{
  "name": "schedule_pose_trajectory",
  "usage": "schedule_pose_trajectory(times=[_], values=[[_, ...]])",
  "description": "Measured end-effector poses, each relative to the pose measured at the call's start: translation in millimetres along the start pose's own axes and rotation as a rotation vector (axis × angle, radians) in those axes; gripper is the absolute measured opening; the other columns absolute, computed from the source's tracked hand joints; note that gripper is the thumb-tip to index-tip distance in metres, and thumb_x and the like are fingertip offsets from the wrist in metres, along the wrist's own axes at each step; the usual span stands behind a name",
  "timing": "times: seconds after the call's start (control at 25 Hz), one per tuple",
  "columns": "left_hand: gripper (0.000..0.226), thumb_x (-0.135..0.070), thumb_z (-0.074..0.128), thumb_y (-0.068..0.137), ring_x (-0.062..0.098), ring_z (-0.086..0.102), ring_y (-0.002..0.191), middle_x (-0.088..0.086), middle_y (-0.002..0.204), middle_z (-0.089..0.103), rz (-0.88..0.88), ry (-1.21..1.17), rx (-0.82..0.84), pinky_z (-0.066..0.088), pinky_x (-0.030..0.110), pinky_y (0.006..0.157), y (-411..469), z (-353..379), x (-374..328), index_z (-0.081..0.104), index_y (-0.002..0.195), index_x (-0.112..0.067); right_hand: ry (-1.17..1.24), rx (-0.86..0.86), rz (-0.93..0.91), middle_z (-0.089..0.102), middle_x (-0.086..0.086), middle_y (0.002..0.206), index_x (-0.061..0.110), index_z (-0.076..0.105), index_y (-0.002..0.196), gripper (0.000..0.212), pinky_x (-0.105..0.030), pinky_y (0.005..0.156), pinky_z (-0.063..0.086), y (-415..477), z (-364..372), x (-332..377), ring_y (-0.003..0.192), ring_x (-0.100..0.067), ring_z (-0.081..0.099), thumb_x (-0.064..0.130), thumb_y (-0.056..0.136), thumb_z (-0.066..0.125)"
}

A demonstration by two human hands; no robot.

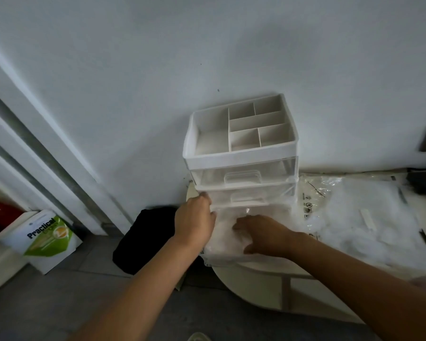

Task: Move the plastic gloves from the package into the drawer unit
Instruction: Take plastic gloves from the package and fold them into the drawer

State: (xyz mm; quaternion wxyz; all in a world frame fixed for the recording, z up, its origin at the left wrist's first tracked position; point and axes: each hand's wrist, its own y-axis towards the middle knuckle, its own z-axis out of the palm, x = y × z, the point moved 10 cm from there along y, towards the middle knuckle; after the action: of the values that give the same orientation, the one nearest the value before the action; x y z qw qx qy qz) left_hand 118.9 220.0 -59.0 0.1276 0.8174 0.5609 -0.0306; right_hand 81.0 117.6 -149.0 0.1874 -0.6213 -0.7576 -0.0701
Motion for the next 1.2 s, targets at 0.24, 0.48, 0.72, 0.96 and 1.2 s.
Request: schedule_pose_trajectory(times=[0.24, 0.48, 0.72, 0.96, 1.2], values=[[0.015, -0.019, 0.059, 0.09, 0.02, 0.065, 0.087, 0.007, 0.092, 0.069, 0.133, -0.179, 0.235, 0.049, 0.027, 0.076, -11.6, 41.7, -44.4, 0.068, 0.094, -0.008, 0.093, -0.033, -0.019, 0.056, -0.002, 0.131, 0.018, 0.051, 0.131, 0.057, -0.026, 0.099, 0.038, 0.8, -4.7, 9.2, 0.119, -0.019, 0.052, 0.03, 0.079, 0.071], [0.044, -0.024, 0.066, 0.085, 0.027, 0.052, 0.116, 0.013, 0.126, 0.054, 0.036, 0.002, 0.496, 0.042, 0.03, 0.095, -3.2, 115.9, -19.5, 0.053, 0.124, -0.007, 0.031, 0.021, 0.029, 0.045, -0.003, 0.136, 0.021, 0.048, 0.132, 0.066, -0.038, 0.108, 0.032, -1.5, -4.1, 0.2, 0.131, -0.023, 0.037, 0.045, 0.075, 0.072], [0.065, -0.028, 0.061, 0.088, 0.031, 0.043, 0.127, 0.017, 0.141, 0.038, -0.016, 0.13, 0.62, 0.037, 0.035, 0.107, -1.6, 136.6, -4.0, 0.033, 0.143, -0.006, -0.017, 0.049, 0.233, 0.013, -0.013, 0.152, 0.009, 0.02, 0.146, 0.077, -0.041, 0.114, 0.012, -13.1, -14.8, -31.2, 0.143, -0.034, 0.002, 0.028, 0.086, 0.065], [0.067, -0.035, 0.061, 0.088, 0.03, 0.045, 0.125, 0.016, 0.141, 0.04, -0.02, 0.172, 0.668, 0.038, 0.034, 0.106, -4.0, 132.4, -7.4, 0.034, 0.142, -0.006, 0.049, 0.065, 0.199, 0.021, -0.012, 0.15, 0.013, 0.027, 0.144, 0.079, -0.036, 0.113, 0.017, -18.1, -12.3, -27.9, 0.14, -0.031, 0.014, 0.032, 0.081, 0.07], [0.05, -0.027, 0.062, 0.089, 0.027, 0.049, 0.121, 0.012, 0.133, 0.05, 0.053, 0.143, 0.6, 0.04, 0.031, 0.1, -9.8, 108.9, -23.6, 0.045, 0.132, -0.008, 0.516, -0.206, 0.183, 0.068, 0.001, 0.107, 0.017, 0.067, 0.11, 0.03, -0.016, 0.072, 0.046, -56.8, -81.4, -62.8, 0.093, -0.01, 0.062, 0.027, 0.082, 0.071]])
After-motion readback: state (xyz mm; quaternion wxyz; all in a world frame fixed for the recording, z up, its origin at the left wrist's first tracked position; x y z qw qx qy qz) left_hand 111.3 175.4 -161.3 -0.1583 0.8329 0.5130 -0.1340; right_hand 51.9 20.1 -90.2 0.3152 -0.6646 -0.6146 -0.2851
